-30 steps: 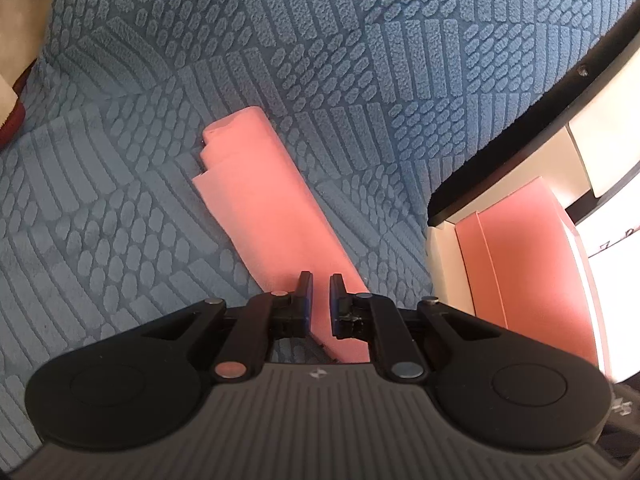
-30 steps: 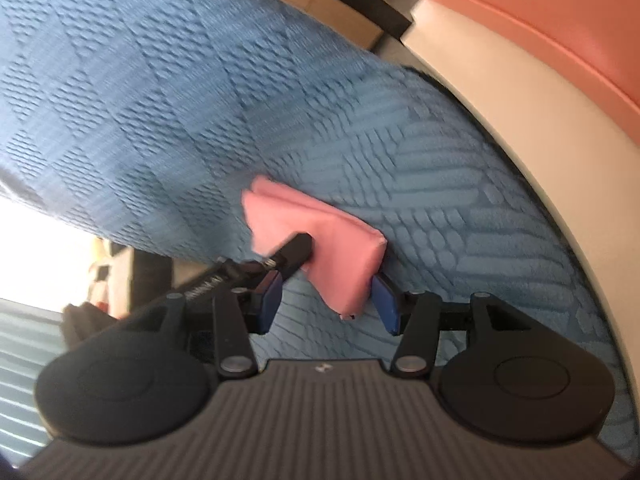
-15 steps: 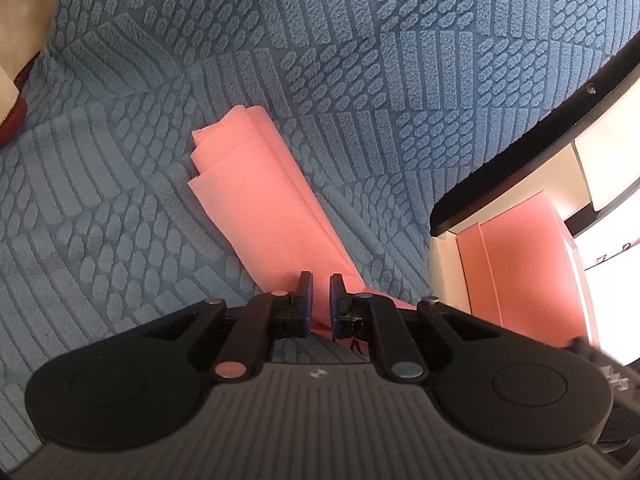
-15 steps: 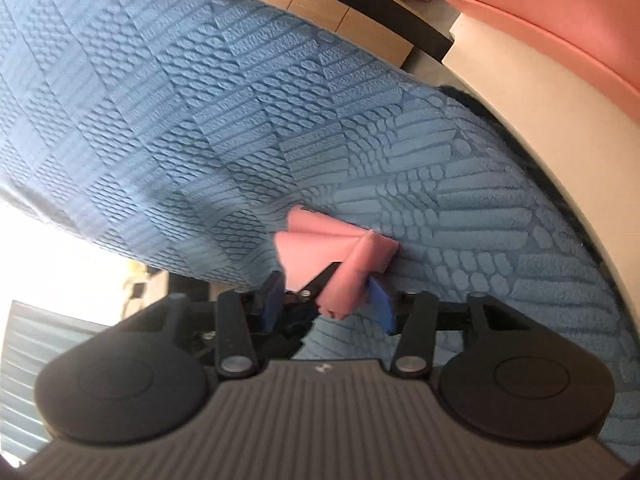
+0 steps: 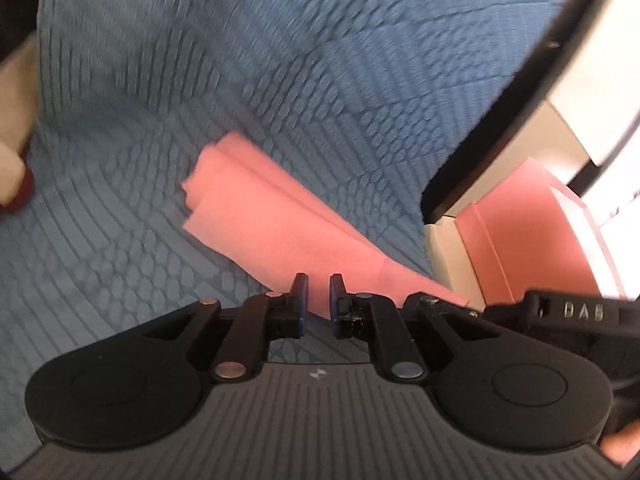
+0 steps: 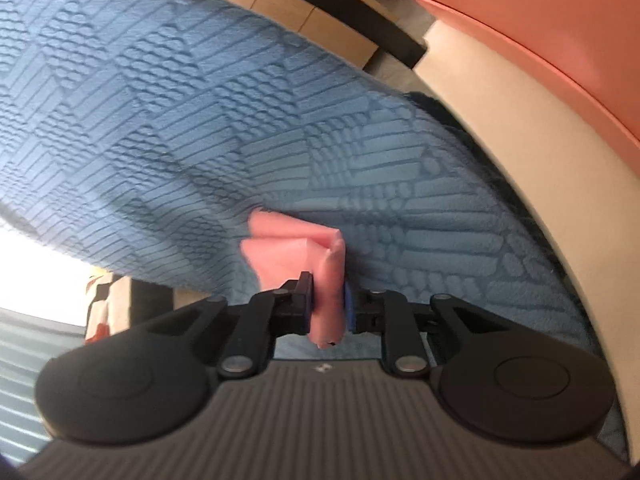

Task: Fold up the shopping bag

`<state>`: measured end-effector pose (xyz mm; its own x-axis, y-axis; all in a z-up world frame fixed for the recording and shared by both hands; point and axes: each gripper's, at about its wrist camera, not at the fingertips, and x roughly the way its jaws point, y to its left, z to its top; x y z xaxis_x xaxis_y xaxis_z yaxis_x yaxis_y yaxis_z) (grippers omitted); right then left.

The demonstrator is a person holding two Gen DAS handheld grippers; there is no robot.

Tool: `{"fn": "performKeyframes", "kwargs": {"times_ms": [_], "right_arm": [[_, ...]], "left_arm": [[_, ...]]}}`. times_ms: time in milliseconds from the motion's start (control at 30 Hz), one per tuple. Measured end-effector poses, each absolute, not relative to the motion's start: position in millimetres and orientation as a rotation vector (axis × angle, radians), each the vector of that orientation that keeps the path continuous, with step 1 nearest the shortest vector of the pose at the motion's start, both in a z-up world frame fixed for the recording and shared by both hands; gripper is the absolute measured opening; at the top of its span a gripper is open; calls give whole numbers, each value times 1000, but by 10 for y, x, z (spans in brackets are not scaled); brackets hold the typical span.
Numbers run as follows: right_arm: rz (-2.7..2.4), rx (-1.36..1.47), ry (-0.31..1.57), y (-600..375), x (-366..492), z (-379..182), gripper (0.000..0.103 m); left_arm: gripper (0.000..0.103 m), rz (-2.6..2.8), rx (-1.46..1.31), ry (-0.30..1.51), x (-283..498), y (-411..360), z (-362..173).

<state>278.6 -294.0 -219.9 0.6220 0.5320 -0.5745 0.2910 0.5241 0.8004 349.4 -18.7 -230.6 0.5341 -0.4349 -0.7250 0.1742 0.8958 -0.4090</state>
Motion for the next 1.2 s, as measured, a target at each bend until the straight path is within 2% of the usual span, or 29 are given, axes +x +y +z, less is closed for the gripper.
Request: {"fn": "performKeyframes", "kwargs": {"times_ms": [233,267,367,400,533,600,833,1200], "right_arm": [[214,1037,944,-2915,2754,-1981,18],[219,1033,946,-2919,2738,-1953,18],[243,1038,955,-2957,2689,-1883,18],[253,1041,959,-2963,2680,-1868,18],[282,1047,966,-3045,2563,-1792,18],[295,1059,967,-3081,2513,-1766,18],[324,1086,979,-3196,2368,-1705,18],[427,1146,1123,-3173,2226,-1732,18]], "left_arm": [[14,-378,-81,842,3013,-318,-1963],[20,-380,-36,827,2930,-350,-1921],[52,-372,112,782,2671,-495,-1864],[54,-367,159,761,2588,-554,-1855],[56,-368,348,685,2319,-812,-1849],[61,-357,445,638,2193,-945,-1870],[63,-284,760,471,1856,-1314,-2058],[61,-249,885,393,1826,-1359,-2235]]}}
